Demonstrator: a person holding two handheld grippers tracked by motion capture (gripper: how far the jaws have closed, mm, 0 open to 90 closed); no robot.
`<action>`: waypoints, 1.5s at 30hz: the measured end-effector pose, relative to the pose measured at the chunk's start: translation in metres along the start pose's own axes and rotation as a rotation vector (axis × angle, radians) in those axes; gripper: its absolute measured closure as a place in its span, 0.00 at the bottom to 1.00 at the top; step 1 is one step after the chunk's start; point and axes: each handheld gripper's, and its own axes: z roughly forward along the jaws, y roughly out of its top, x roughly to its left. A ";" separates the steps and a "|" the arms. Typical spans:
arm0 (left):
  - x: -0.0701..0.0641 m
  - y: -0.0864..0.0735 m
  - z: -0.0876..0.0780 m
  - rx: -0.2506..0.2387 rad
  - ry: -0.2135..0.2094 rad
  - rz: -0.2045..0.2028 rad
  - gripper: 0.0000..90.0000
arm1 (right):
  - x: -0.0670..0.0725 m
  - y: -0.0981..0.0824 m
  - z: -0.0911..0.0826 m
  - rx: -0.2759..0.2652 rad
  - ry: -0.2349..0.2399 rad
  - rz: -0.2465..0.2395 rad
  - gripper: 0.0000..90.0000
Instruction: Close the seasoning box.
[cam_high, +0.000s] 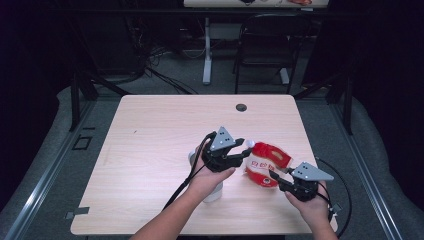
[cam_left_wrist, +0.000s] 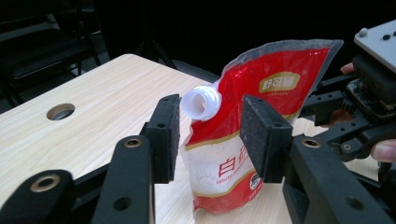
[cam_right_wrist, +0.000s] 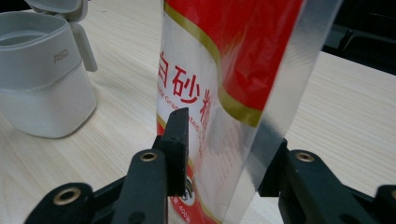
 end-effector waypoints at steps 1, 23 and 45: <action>0.000 0.000 0.000 0.000 0.000 0.000 0.63 | 0.000 0.000 0.000 0.000 0.000 0.000 0.69; 0.015 -0.005 -0.053 -0.010 0.033 -0.045 0.66 | -0.004 0.000 -0.010 -0.029 -0.025 0.030 0.57; 0.053 -0.024 -0.121 -0.018 0.164 -0.100 0.62 | -0.001 0.000 -0.007 -0.007 -0.022 0.029 0.54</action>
